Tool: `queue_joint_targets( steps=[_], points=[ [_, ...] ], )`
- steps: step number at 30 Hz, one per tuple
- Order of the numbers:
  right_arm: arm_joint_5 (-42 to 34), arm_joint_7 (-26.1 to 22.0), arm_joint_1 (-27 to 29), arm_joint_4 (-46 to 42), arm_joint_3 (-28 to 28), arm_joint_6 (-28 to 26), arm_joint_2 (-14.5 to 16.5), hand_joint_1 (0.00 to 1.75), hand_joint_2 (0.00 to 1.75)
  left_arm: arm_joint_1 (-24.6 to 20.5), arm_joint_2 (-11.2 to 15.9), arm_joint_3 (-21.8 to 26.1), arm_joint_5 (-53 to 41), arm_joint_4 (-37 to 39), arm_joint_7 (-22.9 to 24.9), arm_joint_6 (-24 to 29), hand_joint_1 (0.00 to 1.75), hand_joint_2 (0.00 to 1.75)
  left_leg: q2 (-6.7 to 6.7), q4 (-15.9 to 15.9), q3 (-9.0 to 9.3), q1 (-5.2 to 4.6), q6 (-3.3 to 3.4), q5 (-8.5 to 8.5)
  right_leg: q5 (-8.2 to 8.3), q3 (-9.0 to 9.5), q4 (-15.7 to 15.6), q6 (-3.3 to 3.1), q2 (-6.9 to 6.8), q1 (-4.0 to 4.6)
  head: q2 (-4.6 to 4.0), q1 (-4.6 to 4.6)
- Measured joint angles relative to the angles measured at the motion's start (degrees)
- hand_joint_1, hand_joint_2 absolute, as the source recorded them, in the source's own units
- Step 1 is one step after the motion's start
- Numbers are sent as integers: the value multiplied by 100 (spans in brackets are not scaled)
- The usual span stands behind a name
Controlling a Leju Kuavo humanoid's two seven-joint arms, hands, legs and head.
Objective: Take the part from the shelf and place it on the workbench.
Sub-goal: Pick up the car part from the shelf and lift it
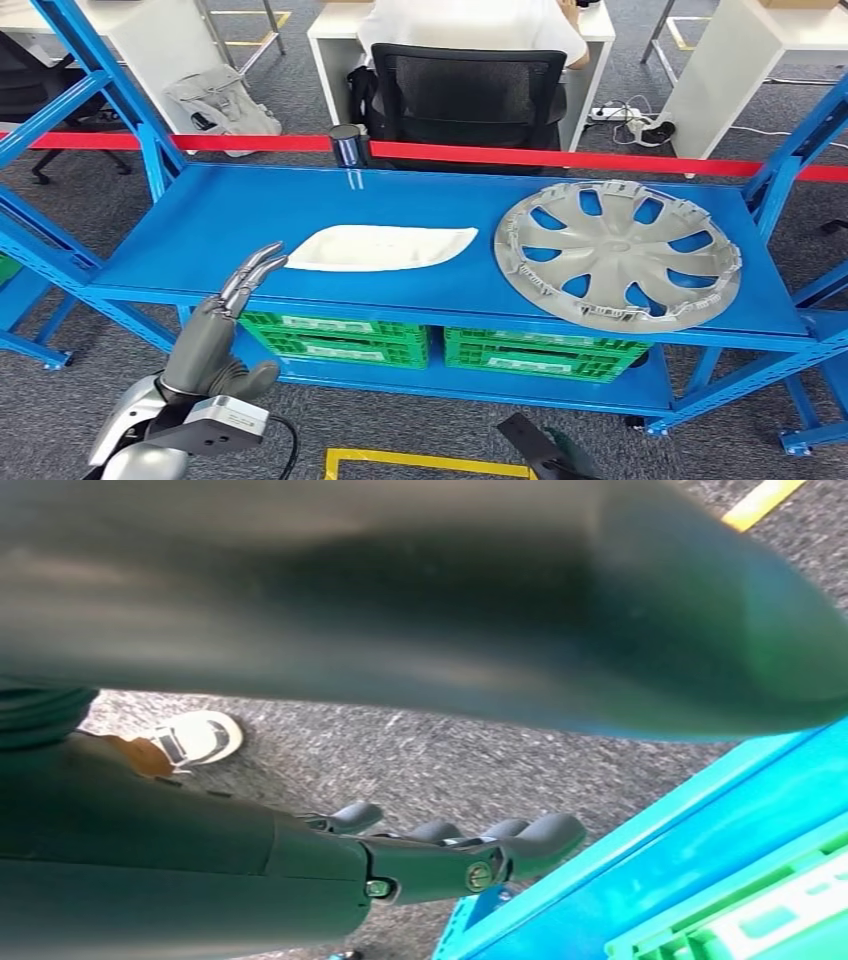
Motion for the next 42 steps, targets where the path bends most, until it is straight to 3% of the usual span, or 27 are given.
queue_joint_targets(
  steps=[6, 10, 20, 30, 42],
  points=[
    [23, 9, -8, 0, 4, 8, 2, 0, 0, 62, -2, 108, -133, -95, 74, 1, 0, 0, 0, -8, 6, 4, -52, 2, -3, 11, -2, -5, 0, 3, 1, 1],
    [43, 15, -11, 0, 9, 22, 7, 0, 0, 69, -12, 173, -145, -158, 204, -28, 0, 175, 0, -5, 7, 3, -52, 1, 0, 21, -8, 0, 0, 0, 1, 1],
    [229, 146, -145, -2, 86, 156, 84, 0, 0, -483, -84, 185, -699, 172, 382, -14, 0, 175, 0, 9, 16, -4, -50, 2, 16, 35, -20, 22, 1, -14, 1, 1],
    [343, 147, -202, -6, 88, 189, 113, 0, 0, -1314, -313, -97, -899, 993, 53, 489, 0, 175, 0, 16, 18, -9, -49, 1, 17, 41, -21, 24, 0, -14, 1, 1],
    [428, 223, -201, -15, 88, 147, 114, 0, 0, -2044, -508, -768, -1165, 1943, 279, 42, 0, 175, 0, 19, 19, -10, -49, 1, 18, 41, -22, 25, 1, -14, 0, 1]
  ],
)
